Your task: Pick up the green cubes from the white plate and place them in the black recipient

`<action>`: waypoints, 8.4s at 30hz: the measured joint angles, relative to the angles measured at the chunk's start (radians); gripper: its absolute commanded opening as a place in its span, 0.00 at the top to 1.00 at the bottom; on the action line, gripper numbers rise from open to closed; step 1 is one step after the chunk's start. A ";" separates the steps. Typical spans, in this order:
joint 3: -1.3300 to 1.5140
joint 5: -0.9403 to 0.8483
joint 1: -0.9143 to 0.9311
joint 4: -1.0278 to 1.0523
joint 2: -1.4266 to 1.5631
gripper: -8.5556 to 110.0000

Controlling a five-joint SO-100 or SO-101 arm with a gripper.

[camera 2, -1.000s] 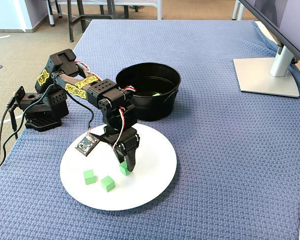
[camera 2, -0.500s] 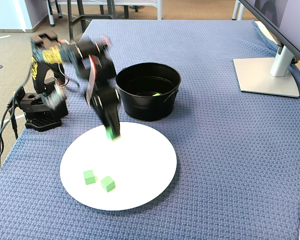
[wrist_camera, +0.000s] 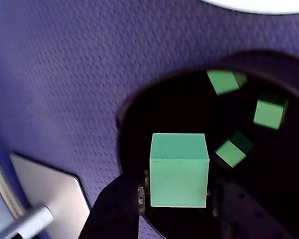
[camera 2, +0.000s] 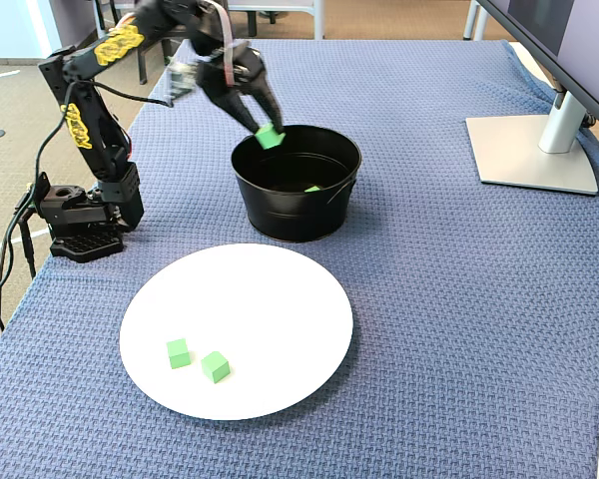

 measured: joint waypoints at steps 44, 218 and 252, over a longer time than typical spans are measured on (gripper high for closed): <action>0.183 -0.472 0.824 -0.268 -0.425 0.78; -0.471 -0.477 0.927 -0.143 -0.985 0.93; 0.370 -0.008 -0.104 -0.244 0.199 0.70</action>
